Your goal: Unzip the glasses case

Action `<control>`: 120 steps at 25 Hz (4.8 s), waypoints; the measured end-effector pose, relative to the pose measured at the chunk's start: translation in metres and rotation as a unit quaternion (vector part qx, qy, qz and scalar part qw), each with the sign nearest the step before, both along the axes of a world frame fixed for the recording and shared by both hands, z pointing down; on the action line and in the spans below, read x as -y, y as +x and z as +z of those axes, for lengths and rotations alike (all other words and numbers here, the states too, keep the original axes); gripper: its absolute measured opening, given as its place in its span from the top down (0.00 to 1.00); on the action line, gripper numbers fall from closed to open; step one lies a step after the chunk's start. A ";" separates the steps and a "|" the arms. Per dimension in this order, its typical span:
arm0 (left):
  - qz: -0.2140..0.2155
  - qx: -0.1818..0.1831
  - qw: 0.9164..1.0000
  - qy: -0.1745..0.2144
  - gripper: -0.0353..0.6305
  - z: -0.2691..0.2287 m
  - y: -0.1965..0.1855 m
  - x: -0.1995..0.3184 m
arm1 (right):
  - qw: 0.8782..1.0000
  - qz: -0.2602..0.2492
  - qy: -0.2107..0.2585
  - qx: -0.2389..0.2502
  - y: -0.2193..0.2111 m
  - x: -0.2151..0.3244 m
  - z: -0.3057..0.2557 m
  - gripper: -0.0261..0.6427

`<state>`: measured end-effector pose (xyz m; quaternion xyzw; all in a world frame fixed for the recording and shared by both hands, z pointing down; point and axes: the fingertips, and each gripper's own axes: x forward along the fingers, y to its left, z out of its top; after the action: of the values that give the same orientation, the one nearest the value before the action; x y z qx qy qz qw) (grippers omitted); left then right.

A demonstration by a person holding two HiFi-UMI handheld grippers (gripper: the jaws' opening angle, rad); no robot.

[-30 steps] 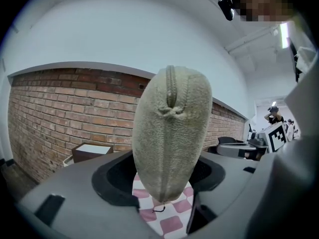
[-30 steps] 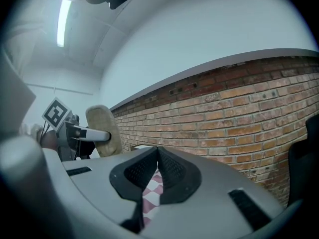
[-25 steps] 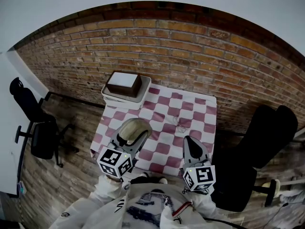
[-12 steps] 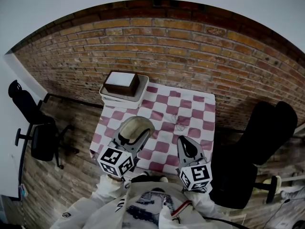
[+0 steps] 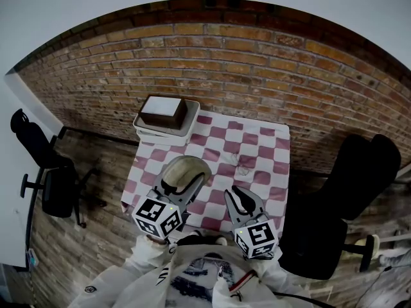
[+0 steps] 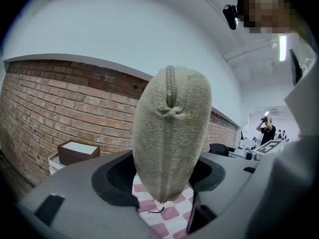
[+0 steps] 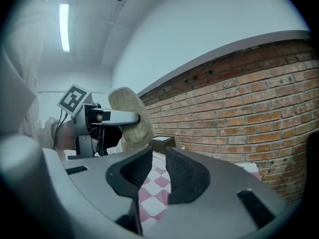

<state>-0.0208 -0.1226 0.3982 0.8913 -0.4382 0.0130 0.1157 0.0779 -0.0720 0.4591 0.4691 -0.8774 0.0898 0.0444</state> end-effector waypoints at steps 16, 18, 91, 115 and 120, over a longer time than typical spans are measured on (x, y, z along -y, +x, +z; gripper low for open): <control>0.010 -0.009 1.000 0.001 0.52 -0.005 0.011 -0.003 | 0.999 -0.033 -0.006 -0.006 -0.017 -0.004 0.005 0.68; 0.012 -0.012 1.000 -0.001 0.52 -0.005 0.012 -0.003 | 0.999 -0.037 -0.011 -0.008 -0.019 -0.004 0.007 0.66; 0.054 -0.053 0.997 -0.023 0.52 -0.015 0.053 -0.016 | 0.997 -0.067 0.001 -0.039 -0.046 0.000 0.023 0.89; 0.063 -0.060 0.996 -0.026 0.52 -0.013 0.051 -0.018 | 0.997 -0.065 0.007 -0.046 -0.046 -0.001 0.024 0.94; 0.069 -0.075 0.994 -0.041 0.52 -0.006 0.051 -0.016 | 0.997 -0.055 0.004 -0.058 -0.040 0.000 0.028 0.94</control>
<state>0.0306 -0.1064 0.3918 0.9123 -0.3649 -0.0280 0.1838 0.0375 -0.0719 0.4875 0.4249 -0.8981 0.0568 0.0981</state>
